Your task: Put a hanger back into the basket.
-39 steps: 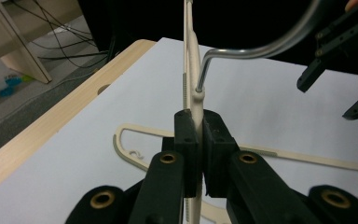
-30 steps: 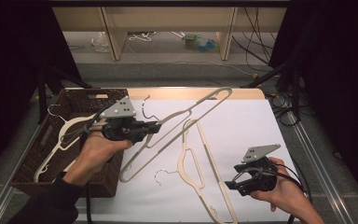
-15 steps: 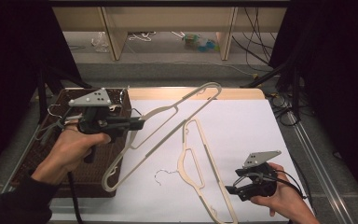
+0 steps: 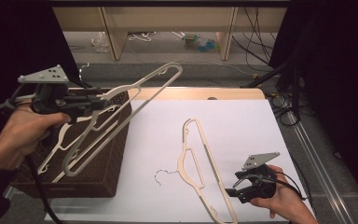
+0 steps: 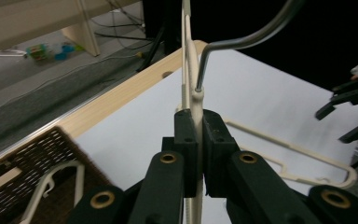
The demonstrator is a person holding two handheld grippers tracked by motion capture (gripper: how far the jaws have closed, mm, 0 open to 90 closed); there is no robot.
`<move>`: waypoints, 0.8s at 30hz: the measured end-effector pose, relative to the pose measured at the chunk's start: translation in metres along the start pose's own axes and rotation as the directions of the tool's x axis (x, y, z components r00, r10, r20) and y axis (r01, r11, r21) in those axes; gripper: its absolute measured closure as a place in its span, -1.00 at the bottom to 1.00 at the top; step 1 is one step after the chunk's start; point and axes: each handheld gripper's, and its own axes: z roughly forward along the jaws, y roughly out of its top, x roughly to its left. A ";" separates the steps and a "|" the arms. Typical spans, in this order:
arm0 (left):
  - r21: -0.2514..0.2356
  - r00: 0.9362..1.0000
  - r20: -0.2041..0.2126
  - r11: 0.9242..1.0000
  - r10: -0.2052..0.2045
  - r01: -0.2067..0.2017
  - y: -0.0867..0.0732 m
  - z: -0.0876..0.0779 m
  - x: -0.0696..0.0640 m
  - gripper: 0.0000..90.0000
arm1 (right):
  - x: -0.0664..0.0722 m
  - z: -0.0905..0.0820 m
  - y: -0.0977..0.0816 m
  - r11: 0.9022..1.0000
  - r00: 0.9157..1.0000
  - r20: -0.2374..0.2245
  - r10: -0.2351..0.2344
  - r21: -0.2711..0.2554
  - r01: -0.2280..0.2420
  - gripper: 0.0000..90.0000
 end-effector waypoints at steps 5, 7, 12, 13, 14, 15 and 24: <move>-0.013 0.999 -0.032 1.000 -0.015 0.015 -0.016 -0.009 0.024 0.91 | 0.000 0.002 -0.001 1.000 1.000 -0.008 0.005 0.007 -0.005 -0.32; -0.012 0.999 -0.041 0.999 -0.033 0.032 -0.021 -0.013 0.034 0.91 | 0.000 0.003 -0.001 1.000 1.000 -0.006 0.010 0.008 -0.010 -0.32; -0.012 0.997 -0.038 0.998 -0.065 0.064 -0.033 -0.016 0.059 0.91 | -0.001 0.004 -0.001 1.000 1.000 -0.008 0.001 0.017 -0.001 -0.32; 0.003 0.996 -0.037 0.997 -0.076 0.076 -0.034 -0.017 0.062 0.91 | -0.001 0.004 -0.001 1.000 1.000 -0.010 0.003 0.018 -0.002 -0.32; -0.009 0.996 -0.037 0.996 -0.084 0.084 -0.037 -0.016 0.065 0.91 | -0.001 0.003 -0.001 1.000 1.000 -0.012 0.002 0.020 -0.002 -0.32; -0.004 0.995 -0.039 0.996 -0.088 0.088 -0.039 -0.016 0.069 0.91 | -0.001 0.003 -0.001 1.000 1.000 -0.011 0.007 0.019 -0.007 -0.32; 0.000 0.984 0.017 0.984 -0.179 0.179 -0.058 -0.015 0.103 0.91 | -0.002 0.002 -0.002 1.000 1.000 -0.009 0.013 0.022 -0.012 -0.32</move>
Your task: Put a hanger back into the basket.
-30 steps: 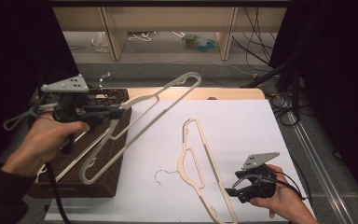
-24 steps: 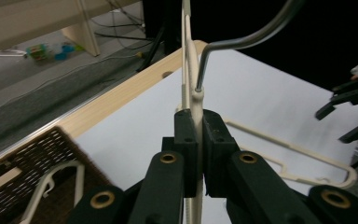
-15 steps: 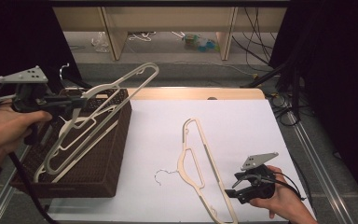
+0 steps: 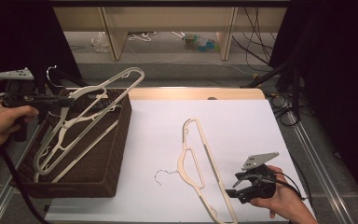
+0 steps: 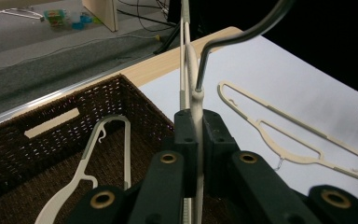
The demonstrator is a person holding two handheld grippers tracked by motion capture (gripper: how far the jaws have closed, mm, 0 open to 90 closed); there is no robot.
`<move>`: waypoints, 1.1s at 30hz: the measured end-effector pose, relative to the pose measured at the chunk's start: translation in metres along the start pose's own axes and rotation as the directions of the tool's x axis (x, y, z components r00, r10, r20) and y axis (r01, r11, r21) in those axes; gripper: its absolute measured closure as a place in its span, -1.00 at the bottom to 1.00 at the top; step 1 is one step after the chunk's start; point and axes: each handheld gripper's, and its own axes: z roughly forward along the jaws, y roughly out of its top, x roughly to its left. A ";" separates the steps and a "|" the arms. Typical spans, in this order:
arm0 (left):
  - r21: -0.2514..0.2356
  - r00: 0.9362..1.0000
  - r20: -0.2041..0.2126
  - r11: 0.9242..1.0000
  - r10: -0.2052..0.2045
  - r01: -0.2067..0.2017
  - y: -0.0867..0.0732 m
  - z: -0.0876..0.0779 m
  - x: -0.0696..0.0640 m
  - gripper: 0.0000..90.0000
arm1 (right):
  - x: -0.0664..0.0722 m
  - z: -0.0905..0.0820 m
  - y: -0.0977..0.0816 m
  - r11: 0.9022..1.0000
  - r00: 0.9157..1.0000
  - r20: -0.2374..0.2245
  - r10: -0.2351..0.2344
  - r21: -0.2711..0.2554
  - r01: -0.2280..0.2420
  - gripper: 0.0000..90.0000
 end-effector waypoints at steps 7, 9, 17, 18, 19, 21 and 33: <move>0.024 0.999 -0.011 0.999 -0.043 0.043 -0.016 -0.001 0.023 0.91 | 0.000 -0.001 0.000 1.000 1.000 0.003 -0.001 -0.002 0.001 -0.32; 0.026 0.998 -0.005 0.998 -0.055 0.055 -0.022 -0.002 0.030 0.91 | 0.000 -0.001 0.000 1.000 1.000 0.002 -0.001 -0.002 0.001 -0.32; 0.021 0.997 -0.012 0.997 -0.079 0.080 -0.042 -0.008 0.052 0.91 | 0.001 0.000 0.000 1.000 1.000 -0.002 0.000 0.001 0.000 -0.32; 0.019 0.997 -0.010 0.996 -0.083 0.083 -0.044 -0.009 0.054 0.91 | 0.001 0.000 0.000 1.000 1.000 -0.003 -0.001 0.001 0.001 -0.32; 0.017 0.996 -0.010 0.996 -0.087 0.087 -0.048 -0.009 0.058 0.91 | 0.000 0.000 0.000 1.000 1.000 -0.002 -0.005 0.000 0.005 -0.32; 0.019 0.995 -0.014 0.994 -0.103 0.103 -0.053 -0.008 0.062 0.91 | 0.000 0.002 0.000 1.000 1.000 0.000 -0.005 -0.004 0.005 -0.32; 0.084 0.990 -0.007 0.986 -0.141 0.141 -0.081 0.009 0.079 0.90 | 0.000 0.002 0.000 1.000 1.000 -0.004 -0.004 -0.002 0.004 -0.32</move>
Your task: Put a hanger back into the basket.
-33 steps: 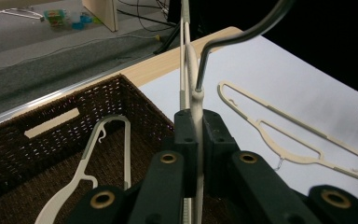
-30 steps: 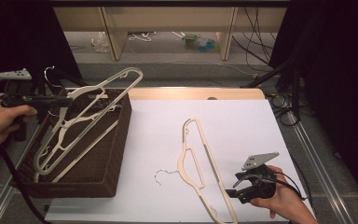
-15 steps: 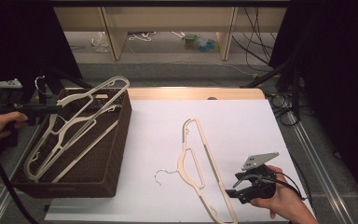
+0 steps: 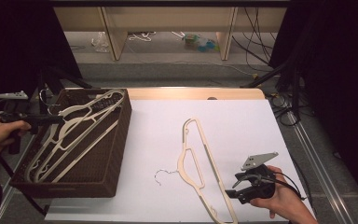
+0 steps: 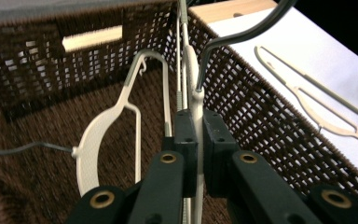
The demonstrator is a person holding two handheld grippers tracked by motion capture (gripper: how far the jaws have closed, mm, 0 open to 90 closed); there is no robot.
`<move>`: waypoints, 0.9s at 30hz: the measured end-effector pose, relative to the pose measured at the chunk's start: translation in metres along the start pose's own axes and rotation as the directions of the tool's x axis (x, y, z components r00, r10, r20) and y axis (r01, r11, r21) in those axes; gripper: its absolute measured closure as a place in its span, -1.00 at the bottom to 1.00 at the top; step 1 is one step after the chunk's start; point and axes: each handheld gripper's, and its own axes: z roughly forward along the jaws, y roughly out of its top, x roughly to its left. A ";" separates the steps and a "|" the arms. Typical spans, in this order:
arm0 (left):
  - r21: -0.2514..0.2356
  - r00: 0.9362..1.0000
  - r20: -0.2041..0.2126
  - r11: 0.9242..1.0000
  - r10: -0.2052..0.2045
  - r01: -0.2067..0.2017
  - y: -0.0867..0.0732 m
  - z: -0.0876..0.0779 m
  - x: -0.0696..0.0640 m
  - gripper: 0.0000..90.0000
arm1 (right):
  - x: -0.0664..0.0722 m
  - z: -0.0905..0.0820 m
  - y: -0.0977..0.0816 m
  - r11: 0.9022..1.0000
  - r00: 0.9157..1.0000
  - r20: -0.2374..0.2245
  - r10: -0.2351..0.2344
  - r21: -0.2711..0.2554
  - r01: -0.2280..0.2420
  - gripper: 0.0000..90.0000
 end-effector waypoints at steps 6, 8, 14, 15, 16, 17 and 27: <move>0.030 1.000 0.007 0.999 -0.029 0.029 -0.010 0.008 0.006 0.90 | -0.001 -0.001 0.000 1.000 1.000 0.003 -0.007 0.005 0.007 -0.32; 0.031 0.999 0.008 0.999 -0.038 0.037 -0.013 0.011 0.007 0.90 | 0.000 0.000 0.000 1.000 1.000 0.002 -0.002 -0.001 0.002 -0.32; 0.049 0.998 -0.013 0.997 -0.063 0.064 -0.017 0.025 0.009 0.90 | 0.000 -0.003 0.001 1.000 1.000 0.005 0.002 -0.002 -0.002 -0.32; 0.053 0.998 -0.024 0.997 -0.062 0.064 -0.018 0.028 0.009 0.90 | 0.000 -0.003 0.001 1.000 1.000 0.006 0.001 -0.003 -0.001 -0.32; 0.055 0.997 -0.033 0.996 -0.064 0.066 -0.018 0.031 0.009 0.90 | 0.000 -0.002 0.000 1.000 1.000 0.008 0.002 -0.013 -0.001 -0.32; 0.062 0.997 -0.044 0.996 -0.065 0.068 -0.018 0.034 0.010 0.90 | 0.000 -0.002 0.000 1.000 1.000 0.007 0.000 -0.013 0.000 -0.32; 0.067 0.964 -0.236 0.988 -0.122 0.141 -0.027 0.040 0.024 0.75 | 0.000 -0.003 0.001 1.000 1.000 0.003 0.000 -0.006 0.000 -0.33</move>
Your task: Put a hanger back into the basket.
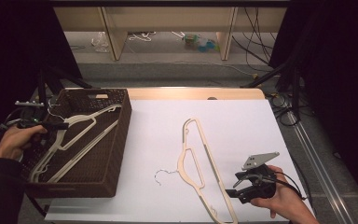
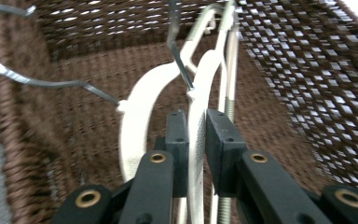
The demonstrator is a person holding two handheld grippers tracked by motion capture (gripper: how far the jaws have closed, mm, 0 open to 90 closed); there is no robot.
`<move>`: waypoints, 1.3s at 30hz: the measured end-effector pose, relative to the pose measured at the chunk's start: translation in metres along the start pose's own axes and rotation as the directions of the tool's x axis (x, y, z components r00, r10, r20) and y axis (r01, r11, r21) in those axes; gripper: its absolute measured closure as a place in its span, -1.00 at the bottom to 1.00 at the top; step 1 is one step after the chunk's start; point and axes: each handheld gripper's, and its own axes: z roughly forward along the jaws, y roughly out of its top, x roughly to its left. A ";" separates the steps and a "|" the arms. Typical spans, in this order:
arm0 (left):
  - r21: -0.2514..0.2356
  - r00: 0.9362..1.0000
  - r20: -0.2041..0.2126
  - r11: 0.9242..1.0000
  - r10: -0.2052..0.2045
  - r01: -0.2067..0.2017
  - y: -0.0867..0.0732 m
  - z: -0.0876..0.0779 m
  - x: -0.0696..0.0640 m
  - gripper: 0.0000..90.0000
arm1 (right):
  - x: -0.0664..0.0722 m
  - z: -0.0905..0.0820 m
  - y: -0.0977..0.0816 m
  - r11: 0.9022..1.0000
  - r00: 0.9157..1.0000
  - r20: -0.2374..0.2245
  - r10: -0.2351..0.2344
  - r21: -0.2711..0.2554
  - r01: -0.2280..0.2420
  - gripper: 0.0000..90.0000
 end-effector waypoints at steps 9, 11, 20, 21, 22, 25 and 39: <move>-0.091 0.998 -0.061 0.996 -0.027 0.022 -0.001 -0.012 0.000 0.24 | 0.000 0.001 0.000 1.000 1.000 -0.001 0.001 0.002 -0.001 -0.33; -0.121 0.996 -0.089 0.993 -0.001 -0.010 0.002 -0.020 -0.004 0.12 | 0.000 0.000 0.000 1.000 1.000 0.001 0.001 0.001 -0.001 -0.33; -0.252 0.990 -0.126 0.964 0.055 -0.086 0.003 -0.065 -0.055 -0.14 | 0.001 0.001 0.000 1.000 1.000 0.017 0.018 -0.019 -0.017 -0.34; -0.262 0.986 -0.148 0.958 0.075 -0.112 0.000 -0.071 -0.067 -0.15 | 0.001 0.001 0.001 0.999 1.000 0.019 0.020 -0.026 -0.019 -0.34; -0.266 0.984 -0.154 0.955 0.094 -0.133 -0.002 -0.075 -0.073 -0.18 | 0.002 0.001 0.001 0.999 0.999 0.017 0.029 -0.023 -0.028 -0.37; -0.292 0.976 -0.164 0.938 0.145 -0.189 -0.011 -0.088 -0.102 -0.21 | 0.002 0.002 0.001 0.999 0.999 0.039 0.033 -0.035 -0.032 -0.39; -0.380 0.944 0.055 0.881 0.325 -0.281 -0.062 -0.061 -0.225 -0.33 | 0.010 0.007 0.003 0.998 0.998 0.056 0.007 -0.055 -0.003 -0.41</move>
